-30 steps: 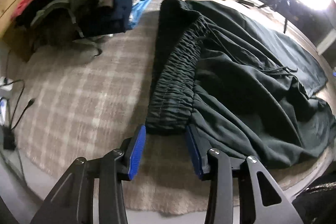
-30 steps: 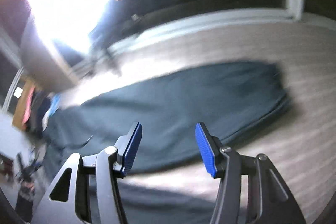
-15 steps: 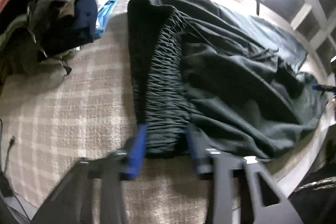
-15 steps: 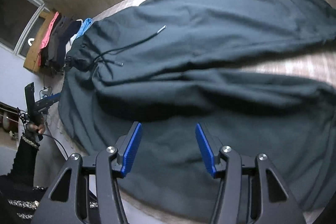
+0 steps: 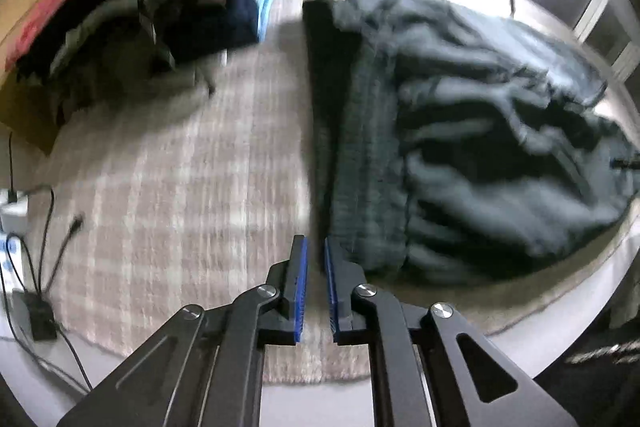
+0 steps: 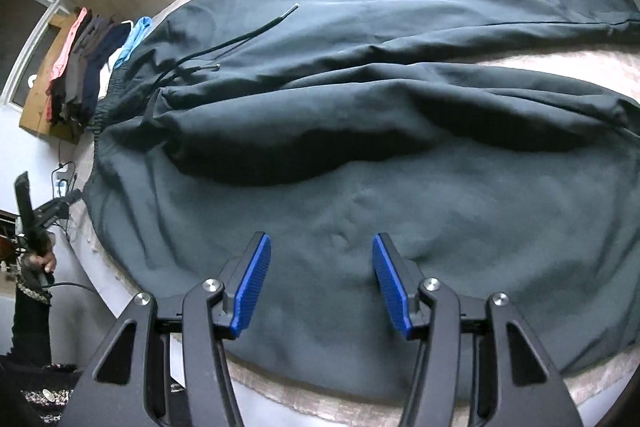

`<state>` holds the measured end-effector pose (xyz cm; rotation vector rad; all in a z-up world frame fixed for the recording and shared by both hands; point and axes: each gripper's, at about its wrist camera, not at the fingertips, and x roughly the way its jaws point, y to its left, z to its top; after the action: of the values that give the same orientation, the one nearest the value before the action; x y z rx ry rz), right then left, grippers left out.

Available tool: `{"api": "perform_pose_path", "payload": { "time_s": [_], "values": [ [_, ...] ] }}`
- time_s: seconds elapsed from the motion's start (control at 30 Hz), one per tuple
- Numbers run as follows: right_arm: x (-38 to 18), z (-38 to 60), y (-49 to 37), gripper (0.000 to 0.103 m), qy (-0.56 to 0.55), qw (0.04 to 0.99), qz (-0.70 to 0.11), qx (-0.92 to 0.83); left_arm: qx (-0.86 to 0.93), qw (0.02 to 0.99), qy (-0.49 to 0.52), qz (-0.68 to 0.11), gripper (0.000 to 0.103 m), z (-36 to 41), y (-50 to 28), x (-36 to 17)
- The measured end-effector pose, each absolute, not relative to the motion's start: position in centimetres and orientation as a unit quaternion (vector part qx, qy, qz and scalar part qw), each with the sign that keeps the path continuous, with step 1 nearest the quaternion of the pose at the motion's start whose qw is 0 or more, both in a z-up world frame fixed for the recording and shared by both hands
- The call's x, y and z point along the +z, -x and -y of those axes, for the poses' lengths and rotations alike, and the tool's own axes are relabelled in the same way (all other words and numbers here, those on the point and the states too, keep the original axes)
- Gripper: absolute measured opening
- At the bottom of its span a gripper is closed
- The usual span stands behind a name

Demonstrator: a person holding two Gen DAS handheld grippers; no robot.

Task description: Fold clothes

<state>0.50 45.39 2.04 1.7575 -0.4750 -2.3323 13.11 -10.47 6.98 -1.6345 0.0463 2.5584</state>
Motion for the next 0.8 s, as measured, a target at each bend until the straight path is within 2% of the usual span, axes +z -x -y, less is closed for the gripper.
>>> {"api": "perform_pose_path", "payload": {
  "time_s": [0.1,0.2,0.37,0.47,0.53,0.67,0.8],
  "values": [
    [3.0,-45.8,-1.3,0.052,-0.577,0.078,0.177,-0.793,0.867,0.076,0.493,-0.013,0.021,9.4,-10.5,9.9],
    [3.7,-46.3,-2.4,0.052,-0.562,0.063,0.196,-0.801,0.879,0.115,0.463,0.0,0.021,7.6,-5.8,10.8],
    [4.8,-47.6,-5.2,0.052,-0.536,0.028,0.222,-0.814,0.865,0.137,0.481,-0.032,0.021,4.4,1.2,7.8],
    [5.1,-49.3,-7.2,0.052,-0.524,0.002,0.239,-0.818,0.853,0.089,0.511,-0.055,0.022,4.7,3.1,5.2],
    [5.1,-50.9,-8.8,0.052,-0.517,-0.025,0.252,-0.818,0.848,0.071,0.522,-0.054,0.026,5.6,3.5,4.2],
    [5.6,-56.3,-12.8,0.052,-0.483,-0.096,0.296,-0.819,0.868,0.054,0.492,-0.044,0.024,7.0,-0.2,7.1],
    [6.1,-63.8,-17.6,0.052,-0.419,-0.203,0.351,-0.813,0.883,0.04,0.467,-0.031,0.027,8.3,-4.8,10.0]
  ]
}}
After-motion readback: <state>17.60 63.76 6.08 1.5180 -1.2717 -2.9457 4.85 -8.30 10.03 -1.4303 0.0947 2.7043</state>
